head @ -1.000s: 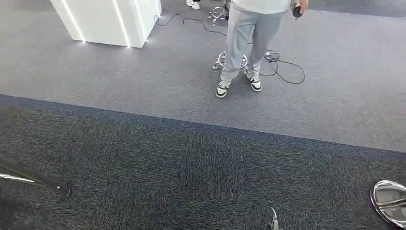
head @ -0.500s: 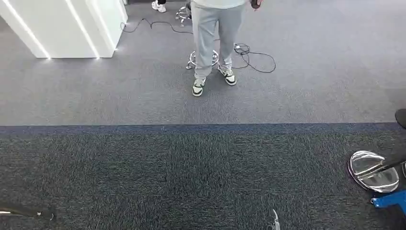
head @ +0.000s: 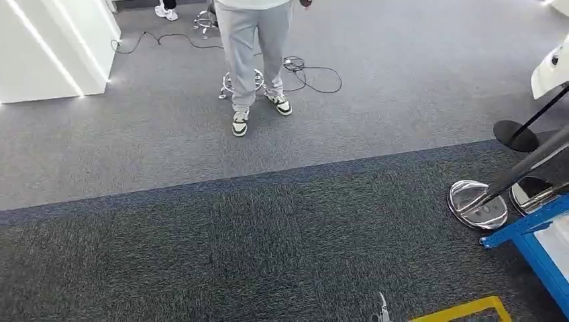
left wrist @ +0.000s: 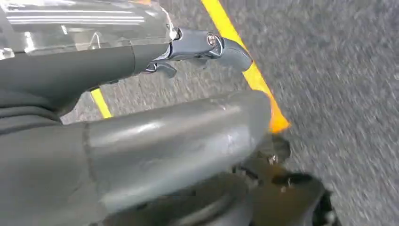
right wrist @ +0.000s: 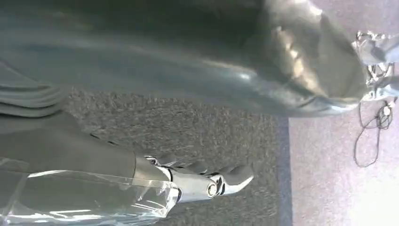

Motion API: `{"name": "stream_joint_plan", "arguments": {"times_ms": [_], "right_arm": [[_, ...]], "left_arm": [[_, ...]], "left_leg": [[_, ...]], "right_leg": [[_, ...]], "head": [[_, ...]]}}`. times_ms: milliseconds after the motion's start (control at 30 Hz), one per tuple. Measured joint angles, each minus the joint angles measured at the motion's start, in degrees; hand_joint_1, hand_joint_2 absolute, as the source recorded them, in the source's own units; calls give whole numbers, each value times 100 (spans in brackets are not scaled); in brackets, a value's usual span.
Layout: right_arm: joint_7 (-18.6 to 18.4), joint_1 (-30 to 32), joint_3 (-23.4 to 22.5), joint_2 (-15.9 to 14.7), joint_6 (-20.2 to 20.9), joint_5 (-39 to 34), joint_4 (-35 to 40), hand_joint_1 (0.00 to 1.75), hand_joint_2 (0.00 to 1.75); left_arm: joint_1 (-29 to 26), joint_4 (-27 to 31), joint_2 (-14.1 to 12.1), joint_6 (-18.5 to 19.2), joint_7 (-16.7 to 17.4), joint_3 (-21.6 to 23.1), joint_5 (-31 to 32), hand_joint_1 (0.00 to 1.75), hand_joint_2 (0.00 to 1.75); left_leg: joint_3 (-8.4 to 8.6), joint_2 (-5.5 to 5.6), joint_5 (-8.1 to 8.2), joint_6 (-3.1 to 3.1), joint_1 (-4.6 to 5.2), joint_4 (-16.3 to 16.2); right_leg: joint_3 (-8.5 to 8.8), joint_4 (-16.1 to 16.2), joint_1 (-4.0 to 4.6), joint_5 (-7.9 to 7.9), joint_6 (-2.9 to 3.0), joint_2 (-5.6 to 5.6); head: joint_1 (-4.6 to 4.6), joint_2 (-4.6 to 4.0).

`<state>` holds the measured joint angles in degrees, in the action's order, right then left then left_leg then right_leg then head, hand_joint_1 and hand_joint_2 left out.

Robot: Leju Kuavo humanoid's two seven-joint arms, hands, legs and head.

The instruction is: Take the parts from the cabinet and place them on the table.

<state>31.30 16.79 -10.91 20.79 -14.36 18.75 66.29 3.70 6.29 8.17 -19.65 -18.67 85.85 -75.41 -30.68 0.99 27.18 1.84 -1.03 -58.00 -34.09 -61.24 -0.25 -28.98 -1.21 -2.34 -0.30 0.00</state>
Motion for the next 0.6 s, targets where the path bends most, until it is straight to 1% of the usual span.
{"name": "stream_joint_plan", "arguments": {"times_ms": [33, 67, 100, 133, 167, 200, 233, 267, 300, 333, 367, 533, 600], "right_arm": [[0, -28, -6, 0, -2, -2, -11, 0, 0], [0, -57, -22, 0, -4, -6, -37, 0, 0], [0, -71, -37, 0, -4, -22, -68, 0, 0], [0, -76, -72, 0, -2, -54, -118, 0, 0], [0, -85, -115, -2, -4, -76, -181, 0, 0], [2, -97, -162, -4, -20, -87, -243, 0, 0], [15, -136, -234, -7, -57, -85, -341, 0, 0], [39, -194, -312, -7, -63, -77, -465, 0, 0], [74, -271, -380, -7, -66, -59, -572, 0, 0], [122, -337, -439, -7, -76, -24, -679, 0, 0], [144, -361, -474, -7, -90, -2, -733, 0, 0], [153, -378, -499, -7, -94, 9, -768, 0, 0], [171, -399, -582, -9, -101, 18, -877, 0, 0]], "left_arm": [[-11, 0, 0, -4, 0, 0, -2, 0, 0], [-26, 0, 0, -6, 0, 0, -4, 0, 0], [-36, 0, -4, -11, 2, 0, -9, 0, 0], [-36, 2, -4, -13, 9, 2, -15, 0, 0], [-30, 0, -4, -17, 20, 4, -15, 0, 0], [-24, 0, -4, -22, 33, 9, -15, 0, 0], [-21, 2, -4, -24, 46, 15, -15, 0, 0], [-22, 2, -4, -31, 48, 28, -13, 0, 0], [-23, 0, -4, -37, 50, 35, -13, 0, 0], [-27, 0, -4, -50, 57, 39, -13, 0, 0], [-17, 0, -7, -57, 57, 44, -13, 0, 0], [-11, 0, -7, -57, 59, 44, -13, 0, 0], [-3, 2, -4, -57, 63, 50, -13, 0, 0]], "left_leg": [[-10, -80, -1, 21, 13, 4], [-19, -158, 1, 24, 24, 1], [-28, -252, 6, 27, 30, -1], [-32, -331, 9, 28, 34, -4], [-29, -395, 16, 26, 35, -4], [-19, -463, 27, 18, 35, -5], [-1, -522, 39, 5, 35, -5], [27, -584, 55, -18, 37, -7], [46, -636, 80, -55, 72, -16], [46, -680, 101, -97, 87, -17], [60, -701, 103, -114, 86, -18], [71, -723, 105, -126, 85, -13], [105, -787, 104, -150, 82, 8]], "right_leg": [[-188, -370, -4, -221, -25, 111], [-408, -817, -13, -437, -42, 153], [-618, -1234, -25, -588, -59, 172], [-728, -1448, -37, -606, -68, 177], [-687, -1374, -46, -493, -73, 185], [-513, -1056, -49, -277, -69, 213], [-232, -547, -47, -25, -54, 287], [79, -7, -37, 180, -23, 459], [211, 300, 18, 123, 19, 741], [209, 300, 37, 159, 74, 640], [194, 296, 45, 156, 83, 601], [188, 294, 48, 153, 90, 583], [187, 295, 59, 152, 115, 523]], "head": [[17, 0], [15, 0], [15, 0], [15, 0], [17, 0], [17, 0], [19, 0], [24, 0], [22, -2], [10, 0], [2, 0], [6, 0], [9, 0]]}}
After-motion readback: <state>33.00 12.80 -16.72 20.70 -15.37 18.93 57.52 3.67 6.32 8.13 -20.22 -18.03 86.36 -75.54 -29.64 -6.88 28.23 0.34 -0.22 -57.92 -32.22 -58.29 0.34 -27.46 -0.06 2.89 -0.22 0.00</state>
